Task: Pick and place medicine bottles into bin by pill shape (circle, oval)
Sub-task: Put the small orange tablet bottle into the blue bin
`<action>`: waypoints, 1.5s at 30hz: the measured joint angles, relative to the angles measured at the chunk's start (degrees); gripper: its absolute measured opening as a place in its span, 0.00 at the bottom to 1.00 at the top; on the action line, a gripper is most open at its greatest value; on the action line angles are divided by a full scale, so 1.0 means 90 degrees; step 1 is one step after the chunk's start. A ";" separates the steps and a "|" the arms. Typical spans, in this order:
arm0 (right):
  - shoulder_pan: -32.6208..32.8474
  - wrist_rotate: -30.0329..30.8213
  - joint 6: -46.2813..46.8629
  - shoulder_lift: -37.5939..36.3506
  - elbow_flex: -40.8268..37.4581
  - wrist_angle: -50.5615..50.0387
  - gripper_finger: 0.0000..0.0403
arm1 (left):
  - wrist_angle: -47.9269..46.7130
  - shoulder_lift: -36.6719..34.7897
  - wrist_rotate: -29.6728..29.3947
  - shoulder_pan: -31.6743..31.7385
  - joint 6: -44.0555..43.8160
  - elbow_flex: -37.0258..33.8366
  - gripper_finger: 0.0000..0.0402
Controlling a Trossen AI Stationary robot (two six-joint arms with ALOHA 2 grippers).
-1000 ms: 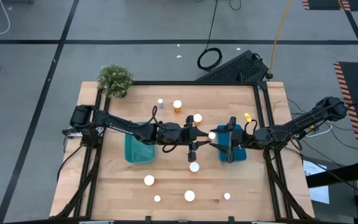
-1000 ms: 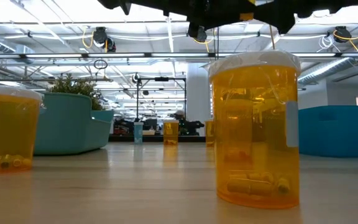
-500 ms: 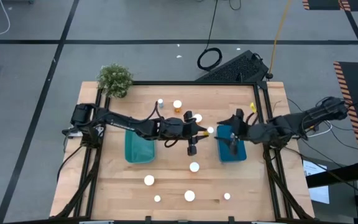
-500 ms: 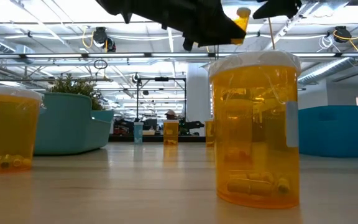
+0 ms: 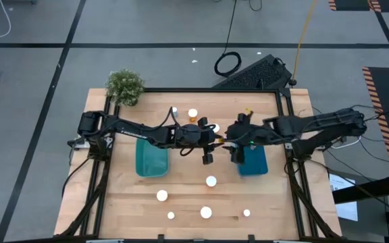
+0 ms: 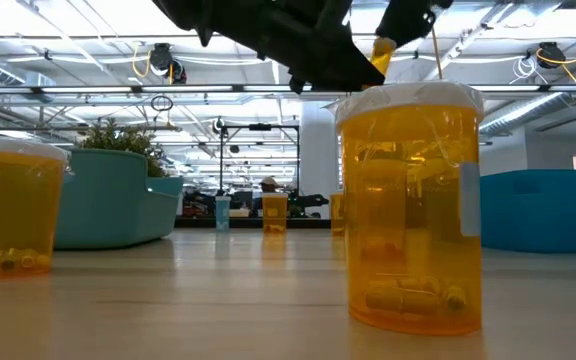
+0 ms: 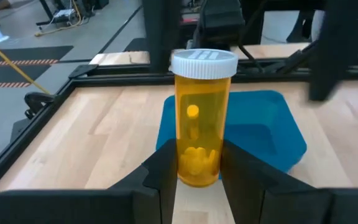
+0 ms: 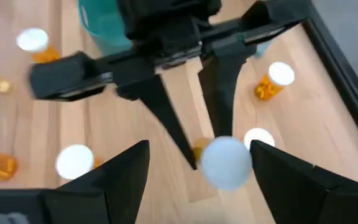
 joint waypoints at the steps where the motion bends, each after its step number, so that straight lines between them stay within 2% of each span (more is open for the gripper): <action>1: -0.0073 -0.0101 -0.0051 0.0060 0.0002 0.0002 0.65 | -0.0040 0.0000 0.0002 -0.0004 0.0021 0.0000 0.28; 10: -0.0433 -0.0298 -0.0280 0.0153 0.0008 -0.0118 0.50 | -0.0299 0.0000 0.0002 0.0046 0.0057 0.0000 0.28; 25: -0.0432 -0.0299 -0.0538 0.0153 0.0007 -0.0165 0.29 | -0.0493 0.0000 0.0006 0.0148 0.0054 0.0000 0.28; 30: -0.0433 -0.0296 -0.0531 0.0153 0.0005 -0.0165 0.29 | -0.0486 0.0000 0.0007 0.0148 0.0052 0.0000 0.28; 39: -0.0433 -0.0301 -0.0545 0.0263 -0.0005 -0.0166 0.42 | -0.0452 0.0000 0.0007 0.0148 0.0055 0.0000 0.28; 45: -0.0433 -0.0301 -0.0565 0.0294 -0.0005 -0.0133 0.38 | -0.0472 0.0000 0.0007 0.0148 0.0057 0.0000 0.28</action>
